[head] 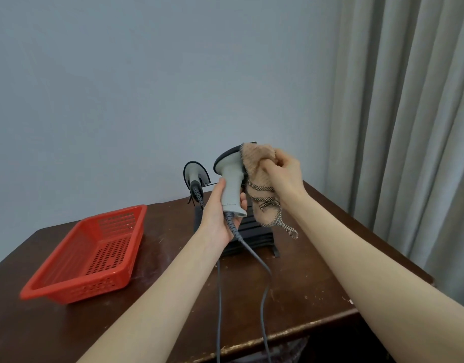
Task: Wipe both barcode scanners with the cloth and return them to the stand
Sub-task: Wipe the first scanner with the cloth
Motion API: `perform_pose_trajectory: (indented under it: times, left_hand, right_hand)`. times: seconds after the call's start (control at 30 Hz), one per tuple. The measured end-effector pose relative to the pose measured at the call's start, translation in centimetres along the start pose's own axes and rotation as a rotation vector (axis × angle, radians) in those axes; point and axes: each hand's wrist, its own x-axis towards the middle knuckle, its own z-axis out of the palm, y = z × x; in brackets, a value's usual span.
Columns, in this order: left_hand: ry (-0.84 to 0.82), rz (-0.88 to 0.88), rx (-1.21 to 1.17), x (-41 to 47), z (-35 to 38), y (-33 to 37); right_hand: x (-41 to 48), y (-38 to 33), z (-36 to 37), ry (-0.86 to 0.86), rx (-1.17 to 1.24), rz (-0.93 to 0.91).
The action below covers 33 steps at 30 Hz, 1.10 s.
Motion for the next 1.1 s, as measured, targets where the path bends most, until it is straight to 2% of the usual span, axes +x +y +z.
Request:
perform_pose_trajectory:
  times: [0.27,0.33,0.43,0.5,0.57,0.63,0.77,0.9,0.97,1.1]
  left_hand:
    - [0.033,0.047,-0.024,0.2,0.7,-0.6]
    - [0.012,0.021,-0.061,0.5,0.9,-0.6]
    - [0.083,-0.026,-0.048,0.4,0.7,-0.8]
    - [0.09,-0.017,-0.023,0.3,0.5,-0.9]
    - [0.068,-0.012,-0.06,0.2,0.6,-1.1]
    - [0.061,0.01,-0.056,0.3,0.8,-1.3]
    - [0.035,-0.008,-0.056,0.6,0.8,-1.7]
    - [0.078,-0.016,-0.058,0.6,0.0,-1.5]
    - [0.091,-0.017,-0.063,0.6,-0.1,-1.4]
    - [0.117,0.003,-0.088,0.6,0.1,-1.4]
  right_hand:
    - [-1.9,0.5,0.5,-0.264,-0.063,0.016]
    - [-2.9,0.4,0.4,-0.393,-0.109,0.043]
    - [-3.3,0.4,0.0,-0.535,-0.184,0.094]
    - [-2.7,0.3,0.0,-0.417,-0.216,0.023]
    - [-1.8,0.2,0.2,-0.206,-0.165,-0.04]
    - [-1.2,0.0,0.4,-0.14,-0.132,-0.057]
    - [-2.0,0.0,0.6,-0.335,-0.232,0.021]
    - [-2.8,0.3,-0.1,-0.609,-0.25,0.156]
    - [-2.6,0.6,-0.1,-0.568,-0.234,0.085]
    - [-0.7,0.0,-0.4,-0.082,-0.087,-0.036]
